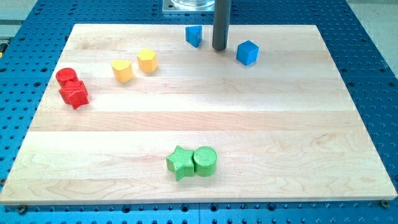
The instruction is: Move the triangle to the top left of the heart
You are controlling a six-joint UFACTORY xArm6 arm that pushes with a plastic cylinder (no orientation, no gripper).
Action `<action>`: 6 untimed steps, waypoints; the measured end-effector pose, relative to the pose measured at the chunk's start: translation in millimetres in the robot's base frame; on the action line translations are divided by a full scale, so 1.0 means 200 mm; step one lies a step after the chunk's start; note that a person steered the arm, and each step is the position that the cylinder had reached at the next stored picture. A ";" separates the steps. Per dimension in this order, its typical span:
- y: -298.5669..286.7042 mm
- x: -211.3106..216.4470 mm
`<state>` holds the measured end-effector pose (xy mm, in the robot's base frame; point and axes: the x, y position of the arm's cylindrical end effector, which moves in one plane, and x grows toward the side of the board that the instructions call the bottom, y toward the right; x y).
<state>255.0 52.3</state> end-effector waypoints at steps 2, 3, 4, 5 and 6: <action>-0.17 -0.11; -0.70 -0.02; -1.09 -0.02; -1.21 0.16; -1.38 0.33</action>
